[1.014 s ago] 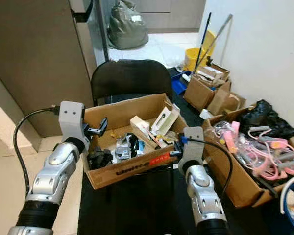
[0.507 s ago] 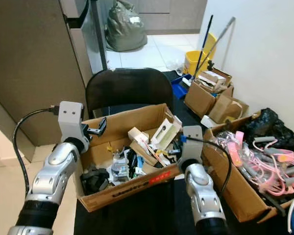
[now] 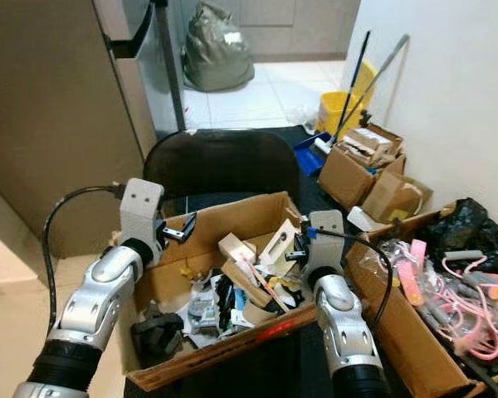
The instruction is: Picking trash to rubbish bin
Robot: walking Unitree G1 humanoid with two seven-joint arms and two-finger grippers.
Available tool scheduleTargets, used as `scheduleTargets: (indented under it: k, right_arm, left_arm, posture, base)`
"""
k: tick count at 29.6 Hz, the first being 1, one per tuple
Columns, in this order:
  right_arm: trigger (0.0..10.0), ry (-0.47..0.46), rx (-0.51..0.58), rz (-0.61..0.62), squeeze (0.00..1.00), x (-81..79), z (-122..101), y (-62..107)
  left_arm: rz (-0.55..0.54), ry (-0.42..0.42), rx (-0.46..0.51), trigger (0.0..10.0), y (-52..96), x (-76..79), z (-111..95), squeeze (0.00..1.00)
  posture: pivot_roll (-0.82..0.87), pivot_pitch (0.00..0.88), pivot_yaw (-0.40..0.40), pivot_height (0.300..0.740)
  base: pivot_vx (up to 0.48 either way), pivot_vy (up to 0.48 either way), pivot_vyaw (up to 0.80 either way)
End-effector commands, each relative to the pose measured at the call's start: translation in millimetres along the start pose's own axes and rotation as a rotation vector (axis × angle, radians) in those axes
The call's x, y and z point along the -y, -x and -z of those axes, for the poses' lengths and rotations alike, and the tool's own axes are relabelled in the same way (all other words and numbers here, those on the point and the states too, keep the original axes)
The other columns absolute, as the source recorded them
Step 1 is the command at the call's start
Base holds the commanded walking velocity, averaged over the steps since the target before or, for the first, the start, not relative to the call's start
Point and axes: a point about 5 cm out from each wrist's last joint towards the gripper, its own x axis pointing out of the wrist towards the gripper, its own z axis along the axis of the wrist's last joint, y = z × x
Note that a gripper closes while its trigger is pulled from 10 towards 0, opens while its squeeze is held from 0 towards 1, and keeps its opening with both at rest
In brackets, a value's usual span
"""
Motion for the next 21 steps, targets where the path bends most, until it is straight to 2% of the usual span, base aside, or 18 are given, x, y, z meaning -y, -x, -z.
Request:
scheduleTargets:
  k: [1, 5, 7, 11, 14, 21]
  right_arm:
    - [10.0, -0.007, -0.011, 0.000, 0.00, 2.0, 4.5, 0.7]
    - [10.0, 0.065, -0.011, -0.084, 0.00, -9.0, 3.8, -5.2]
    - [10.0, 0.078, -0.004, -0.152, 0.00, -17.9, 2.2, -7.8]
    - [10.0, 0.059, -0.009, -0.262, 0.00, -30.0, 1.6, -10.8]
    - [10.0, 0.138, -0.068, -0.385, 0.00, -41.9, 9.9, -15.1]
    - [10.0, 0.125, -0.073, -0.385, 0.00, -50.5, 7.6, -28.7]
  left_arm:
    - [0.058, -0.009, -0.028, 10.0, 2.9, 4.0, 3.7, 0.00]
    - [0.276, -0.047, -0.134, 10.0, 13.2, 16.3, 19.6, 0.00]
    - [0.330, -0.046, -0.169, 10.0, 17.6, 18.6, 24.5, 0.00]
    - [0.379, -0.014, -0.184, 10.0, 19.8, 22.3, 24.6, 0.00]
    - [0.445, 0.007, -0.199, 10.0, 20.5, 29.3, 22.7, 0.00]
    - [0.472, 0.007, -0.240, 10.0, 21.9, 29.5, 22.1, 0.00]
  posture:
    - [-0.04, 0.082, -0.013, 0.740]
    - [-0.04, 0.078, -0.014, 0.740]
    - [-0.05, 0.078, -0.011, 0.740]
    - [-0.05, 0.076, -0.009, 0.740]
    - [-0.05, 0.071, -0.009, 0.740]
    - [-0.05, 0.070, -0.013, 0.740]
  base:
    - [0.000, 0.000, 0.00]
    - [0.000, 0.000, 0.00]
    - [0.000, 0.000, 0.00]
    - [0.000, 0.000, 0.00]
    - [0.000, 0.000, 0.00]
    - [0.000, 0.000, 0.00]
